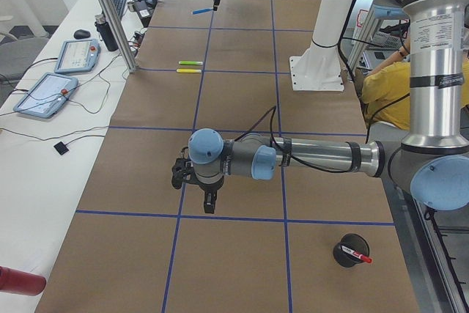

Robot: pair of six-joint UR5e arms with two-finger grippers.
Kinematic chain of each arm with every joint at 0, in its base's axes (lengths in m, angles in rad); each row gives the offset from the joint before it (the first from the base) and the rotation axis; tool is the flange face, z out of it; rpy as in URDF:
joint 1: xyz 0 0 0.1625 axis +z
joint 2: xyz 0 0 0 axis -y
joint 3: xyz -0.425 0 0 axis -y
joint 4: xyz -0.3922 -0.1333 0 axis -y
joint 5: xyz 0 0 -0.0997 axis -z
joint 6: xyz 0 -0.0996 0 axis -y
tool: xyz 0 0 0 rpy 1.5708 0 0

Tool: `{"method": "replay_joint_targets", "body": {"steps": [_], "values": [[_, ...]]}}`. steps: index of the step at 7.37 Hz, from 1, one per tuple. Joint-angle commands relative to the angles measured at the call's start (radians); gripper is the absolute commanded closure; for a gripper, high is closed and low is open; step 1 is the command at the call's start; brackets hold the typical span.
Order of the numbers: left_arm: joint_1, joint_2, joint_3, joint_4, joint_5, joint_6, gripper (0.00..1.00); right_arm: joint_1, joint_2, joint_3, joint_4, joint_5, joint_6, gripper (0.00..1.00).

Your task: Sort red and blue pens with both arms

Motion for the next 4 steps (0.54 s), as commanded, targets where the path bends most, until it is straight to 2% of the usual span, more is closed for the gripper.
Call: {"method": "replay_joint_targets", "body": {"steps": [1,2,4], "values": [[-0.001,0.024,-0.024,0.04,0.007,0.0,0.0,0.024,-0.101,0.078,0.0,0.033,-0.036,1.0],[-0.001,0.027,-0.015,0.04,0.014,-0.001,0.0,0.059,-0.165,0.11,0.0,0.096,-0.128,1.0],[-0.001,0.027,-0.022,0.04,0.013,-0.001,0.0,0.125,-0.361,0.185,0.005,0.125,-0.332,1.0]]}}
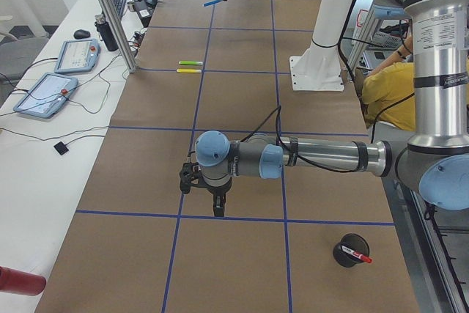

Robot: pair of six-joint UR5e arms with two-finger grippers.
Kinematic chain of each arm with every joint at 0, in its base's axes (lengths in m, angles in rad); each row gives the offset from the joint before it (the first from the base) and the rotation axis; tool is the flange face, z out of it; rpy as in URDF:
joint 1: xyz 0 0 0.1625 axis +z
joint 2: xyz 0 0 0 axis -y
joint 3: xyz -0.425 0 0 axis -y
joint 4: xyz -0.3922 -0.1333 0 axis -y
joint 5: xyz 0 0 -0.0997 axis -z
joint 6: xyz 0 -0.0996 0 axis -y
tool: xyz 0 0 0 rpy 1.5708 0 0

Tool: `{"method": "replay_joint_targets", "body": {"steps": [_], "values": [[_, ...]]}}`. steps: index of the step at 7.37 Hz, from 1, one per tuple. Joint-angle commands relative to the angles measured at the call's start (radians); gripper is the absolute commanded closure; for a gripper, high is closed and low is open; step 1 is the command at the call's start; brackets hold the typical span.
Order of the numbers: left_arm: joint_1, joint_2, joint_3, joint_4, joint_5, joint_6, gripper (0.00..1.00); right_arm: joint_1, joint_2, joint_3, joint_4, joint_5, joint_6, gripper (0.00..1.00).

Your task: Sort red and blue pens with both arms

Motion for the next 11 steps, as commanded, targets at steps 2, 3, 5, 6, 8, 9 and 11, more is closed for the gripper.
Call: {"method": "replay_joint_targets", "body": {"steps": [2,3,5,6,8,9,11], "values": [[0.004,-0.001,-0.006,-0.001,0.001,0.0,0.0,0.154,-0.299,0.063,0.01,0.071,-0.39,1.0],[0.004,-0.005,-0.009,-0.002,-0.002,0.0,0.0,0.208,-0.397,0.068,0.01,0.09,-0.549,1.0],[0.004,-0.011,-0.009,-0.007,-0.009,-0.002,0.0,0.271,-0.61,0.122,0.011,0.09,-0.717,1.0],[0.006,-0.012,-0.009,-0.01,-0.013,-0.002,0.0,0.273,-0.691,0.125,0.011,0.09,-0.762,1.0],[0.01,-0.012,-0.007,-0.009,-0.015,-0.002,0.0,0.282,-0.845,0.123,0.011,0.078,-0.802,1.0],[0.01,-0.012,-0.009,-0.012,-0.016,-0.002,0.0,0.373,-0.929,0.116,0.007,0.079,-0.802,1.0],[0.01,-0.012,-0.012,-0.027,-0.016,0.0,0.0,0.637,-0.994,0.076,-0.165,0.145,-0.829,1.0]]}}
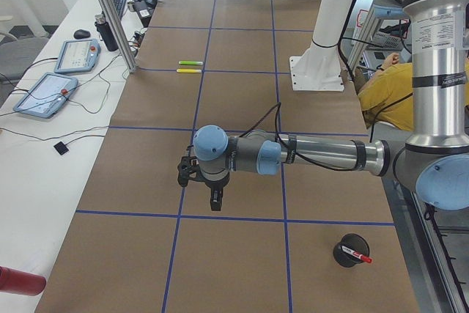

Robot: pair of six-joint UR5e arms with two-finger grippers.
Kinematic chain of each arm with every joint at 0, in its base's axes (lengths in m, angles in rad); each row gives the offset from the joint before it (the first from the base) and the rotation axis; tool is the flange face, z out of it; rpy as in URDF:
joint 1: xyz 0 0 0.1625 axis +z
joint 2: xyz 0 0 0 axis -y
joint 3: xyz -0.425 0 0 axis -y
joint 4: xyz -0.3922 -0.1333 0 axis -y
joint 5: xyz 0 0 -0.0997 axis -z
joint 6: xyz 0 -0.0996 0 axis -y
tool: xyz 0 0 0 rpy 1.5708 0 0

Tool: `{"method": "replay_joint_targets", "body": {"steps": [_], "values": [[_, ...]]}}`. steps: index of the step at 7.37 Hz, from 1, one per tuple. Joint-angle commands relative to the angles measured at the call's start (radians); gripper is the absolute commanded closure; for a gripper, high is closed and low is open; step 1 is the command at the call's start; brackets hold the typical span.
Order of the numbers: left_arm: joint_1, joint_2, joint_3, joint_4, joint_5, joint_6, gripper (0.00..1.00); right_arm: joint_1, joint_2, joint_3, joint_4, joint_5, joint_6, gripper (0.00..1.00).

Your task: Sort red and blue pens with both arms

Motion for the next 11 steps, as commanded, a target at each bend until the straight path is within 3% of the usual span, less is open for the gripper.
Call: {"method": "replay_joint_targets", "body": {"steps": [1,2,4,6,10,11], "values": [[0.0,0.0,-0.004,-0.033,0.0,0.001,0.0,0.279,-0.033,-0.036,-0.308,0.044,-0.146,1.0],[0.0,0.002,-0.015,-0.035,0.0,0.001,0.0,0.423,-0.006,-0.081,-0.447,0.029,-0.285,1.0],[0.0,0.0,-0.03,-0.035,0.0,0.001,0.0,0.662,0.049,-0.144,-0.549,-0.117,-0.323,1.0],[0.0,0.0,-0.039,-0.035,0.0,0.001,0.0,0.766,0.17,-0.243,-0.639,-0.13,-0.32,1.0],[0.002,-0.011,-0.046,-0.037,0.0,0.001,0.0,0.876,0.172,-0.282,-0.703,-0.147,-0.31,1.0],[0.002,-0.015,-0.046,-0.035,0.0,0.001,0.0,0.965,0.183,-0.293,-0.703,-0.22,-0.31,1.0]]}}
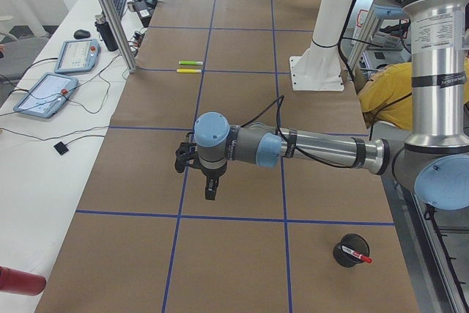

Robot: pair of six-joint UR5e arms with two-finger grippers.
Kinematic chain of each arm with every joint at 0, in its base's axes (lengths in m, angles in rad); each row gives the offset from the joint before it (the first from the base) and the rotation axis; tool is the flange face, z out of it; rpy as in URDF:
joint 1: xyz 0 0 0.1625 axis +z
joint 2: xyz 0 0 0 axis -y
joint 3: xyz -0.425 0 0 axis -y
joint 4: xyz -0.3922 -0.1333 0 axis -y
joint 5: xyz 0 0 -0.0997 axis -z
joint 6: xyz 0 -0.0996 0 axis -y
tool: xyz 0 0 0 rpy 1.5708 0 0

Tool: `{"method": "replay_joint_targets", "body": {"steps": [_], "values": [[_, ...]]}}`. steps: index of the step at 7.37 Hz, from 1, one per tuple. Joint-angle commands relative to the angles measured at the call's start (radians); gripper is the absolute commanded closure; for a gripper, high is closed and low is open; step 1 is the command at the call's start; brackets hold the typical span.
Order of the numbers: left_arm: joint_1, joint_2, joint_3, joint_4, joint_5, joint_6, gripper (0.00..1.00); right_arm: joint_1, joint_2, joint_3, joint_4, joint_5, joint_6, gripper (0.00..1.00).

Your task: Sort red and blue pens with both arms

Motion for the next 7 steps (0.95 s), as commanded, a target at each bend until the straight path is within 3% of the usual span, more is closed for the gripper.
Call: {"method": "replay_joint_targets", "body": {"steps": [1,4,6,7], "values": [[0.0,-0.008,0.0,0.001,0.0,-0.002,0.0,0.152,0.009,-0.022,-0.004,-0.11,-0.001,1.0],[0.0,-0.009,-0.01,0.001,0.0,0.0,0.0,0.216,0.047,-0.109,-0.01,-0.117,0.001,1.0],[0.0,-0.009,-0.016,0.001,0.0,0.0,0.0,0.231,0.049,-0.114,-0.007,-0.123,-0.009,1.0],[0.002,-0.009,-0.019,0.001,0.0,-0.002,0.0,0.231,0.049,-0.117,-0.005,-0.123,-0.009,0.86]]}}
